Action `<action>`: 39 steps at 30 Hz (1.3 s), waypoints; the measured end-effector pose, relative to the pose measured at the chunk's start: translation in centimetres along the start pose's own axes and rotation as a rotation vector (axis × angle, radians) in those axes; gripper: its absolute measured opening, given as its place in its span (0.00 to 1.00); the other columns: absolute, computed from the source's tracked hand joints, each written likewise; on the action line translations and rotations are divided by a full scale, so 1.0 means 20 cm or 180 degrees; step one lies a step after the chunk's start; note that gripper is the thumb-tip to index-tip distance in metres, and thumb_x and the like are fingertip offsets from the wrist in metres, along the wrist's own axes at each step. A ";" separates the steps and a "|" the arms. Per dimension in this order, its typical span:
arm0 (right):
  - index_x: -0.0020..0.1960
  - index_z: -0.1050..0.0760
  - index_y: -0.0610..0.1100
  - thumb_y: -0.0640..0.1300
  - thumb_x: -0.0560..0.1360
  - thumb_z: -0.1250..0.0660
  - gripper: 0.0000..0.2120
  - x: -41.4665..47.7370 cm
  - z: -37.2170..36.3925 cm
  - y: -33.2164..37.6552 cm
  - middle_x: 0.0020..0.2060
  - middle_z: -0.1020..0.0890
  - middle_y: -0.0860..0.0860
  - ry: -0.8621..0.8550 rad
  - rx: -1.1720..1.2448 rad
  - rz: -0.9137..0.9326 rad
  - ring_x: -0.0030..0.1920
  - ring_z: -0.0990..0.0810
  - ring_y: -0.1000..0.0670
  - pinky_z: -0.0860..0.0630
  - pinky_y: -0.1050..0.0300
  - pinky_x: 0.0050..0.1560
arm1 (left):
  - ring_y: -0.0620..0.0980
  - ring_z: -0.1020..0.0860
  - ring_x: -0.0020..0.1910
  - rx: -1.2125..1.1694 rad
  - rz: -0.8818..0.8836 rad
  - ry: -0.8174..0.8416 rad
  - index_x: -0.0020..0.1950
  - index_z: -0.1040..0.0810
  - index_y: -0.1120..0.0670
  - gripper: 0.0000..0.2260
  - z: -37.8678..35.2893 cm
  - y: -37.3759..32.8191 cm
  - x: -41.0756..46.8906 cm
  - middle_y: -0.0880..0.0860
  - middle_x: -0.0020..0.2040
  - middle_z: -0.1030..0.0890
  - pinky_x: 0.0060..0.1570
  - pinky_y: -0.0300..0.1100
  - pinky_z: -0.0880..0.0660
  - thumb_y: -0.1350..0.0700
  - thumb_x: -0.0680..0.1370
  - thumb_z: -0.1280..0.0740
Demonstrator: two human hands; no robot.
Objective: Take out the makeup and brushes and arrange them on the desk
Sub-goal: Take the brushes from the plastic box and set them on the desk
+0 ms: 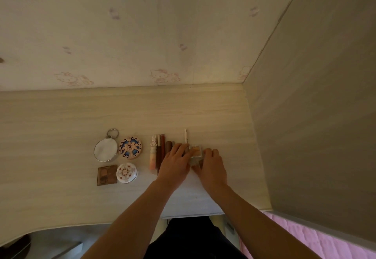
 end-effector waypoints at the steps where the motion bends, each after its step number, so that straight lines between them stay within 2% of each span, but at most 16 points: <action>1: 0.64 0.35 0.43 0.54 0.74 0.32 0.26 0.00 0.00 0.00 0.60 0.31 0.46 0.0006 -0.0019 0.0035 0.58 0.29 0.46 0.26 0.55 0.49 | 0.55 0.32 0.68 0.0009 -0.0010 -0.0002 0.69 0.27 0.51 0.22 0.00 0.00 0.00 0.53 0.67 0.27 0.65 0.48 0.31 0.59 0.75 0.32; 7: 0.63 0.34 0.42 0.51 0.73 0.30 0.24 0.01 0.00 -0.01 0.59 0.30 0.46 0.0079 0.0093 0.0245 0.57 0.27 0.46 0.27 0.56 0.52 | 0.52 0.40 0.74 0.0081 0.0019 0.0092 0.74 0.33 0.51 0.21 -0.02 0.03 -0.01 0.51 0.73 0.33 0.70 0.45 0.38 0.56 0.80 0.40; 10: 0.63 0.33 0.44 0.48 0.76 0.33 0.19 0.00 0.02 -0.03 0.59 0.28 0.47 0.0096 -0.0002 0.0267 0.57 0.27 0.47 0.27 0.56 0.50 | 0.51 0.42 0.75 0.0159 0.0009 0.0104 0.75 0.35 0.51 0.21 -0.01 0.03 -0.02 0.50 0.74 0.35 0.71 0.44 0.40 0.56 0.81 0.42; 13: 0.64 0.34 0.45 0.48 0.77 0.36 0.18 -0.02 0.06 -0.07 0.59 0.27 0.48 0.0111 -0.0090 0.0266 0.59 0.28 0.46 0.25 0.53 0.50 | 0.51 0.43 0.76 0.0161 0.0036 0.0142 0.75 0.36 0.51 0.21 0.00 0.04 -0.03 0.50 0.75 0.36 0.72 0.45 0.40 0.56 0.81 0.42; 22: 0.69 0.37 0.42 0.45 0.80 0.43 0.19 -0.12 0.12 -0.20 0.64 0.29 0.45 0.0337 0.0057 0.0309 0.63 0.30 0.45 0.29 0.52 0.58 | 0.55 0.34 0.72 0.0273 -0.0006 -0.0039 0.67 0.25 0.57 0.19 0.06 0.01 -0.08 0.54 0.68 0.27 0.69 0.48 0.35 0.59 0.76 0.33; 25: 0.71 0.39 0.44 0.46 0.80 0.45 0.20 -0.17 0.11 -0.21 0.65 0.30 0.46 0.0357 0.0010 0.0171 0.65 0.32 0.46 0.30 0.52 0.60 | 0.55 0.35 0.73 0.0227 -0.0018 -0.0052 0.67 0.25 0.57 0.19 0.06 -0.01 -0.11 0.54 0.69 0.27 0.70 0.48 0.36 0.59 0.77 0.34; 31: 0.73 0.41 0.43 0.46 0.80 0.44 0.23 -0.32 0.05 -0.21 0.66 0.30 0.46 0.0128 0.0010 -0.0089 0.65 0.31 0.47 0.30 0.54 0.61 | 0.53 0.39 0.75 0.0158 -0.0229 0.0106 0.69 0.28 0.55 0.19 0.06 0.00 -0.19 0.52 0.72 0.31 0.73 0.48 0.40 0.58 0.78 0.37; 35: 0.72 0.40 0.41 0.45 0.79 0.43 0.22 -0.46 -0.04 -0.19 0.67 0.29 0.45 -0.0088 0.0023 -0.0158 0.67 0.33 0.47 0.31 0.56 0.64 | 0.53 0.36 0.72 0.0173 -0.0521 0.0120 0.68 0.27 0.55 0.19 0.06 0.02 -0.28 0.52 0.69 0.29 0.70 0.50 0.36 0.60 0.76 0.35; 39: 0.73 0.41 0.40 0.46 0.80 0.44 0.23 -0.60 -0.09 -0.16 0.69 0.31 0.46 -0.0315 -0.0085 -0.0220 0.71 0.37 0.48 0.35 0.57 0.68 | 0.53 0.37 0.73 0.0229 -0.0779 0.0182 0.69 0.28 0.55 0.20 0.06 0.02 -0.37 0.52 0.71 0.30 0.72 0.49 0.39 0.58 0.77 0.36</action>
Point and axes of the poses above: each hand's wrist, its own x-axis towards the middle knuckle, its own z-axis out of the back of the hand, y = z × x, the point moved 3 cm from there along x, towards the middle knuckle
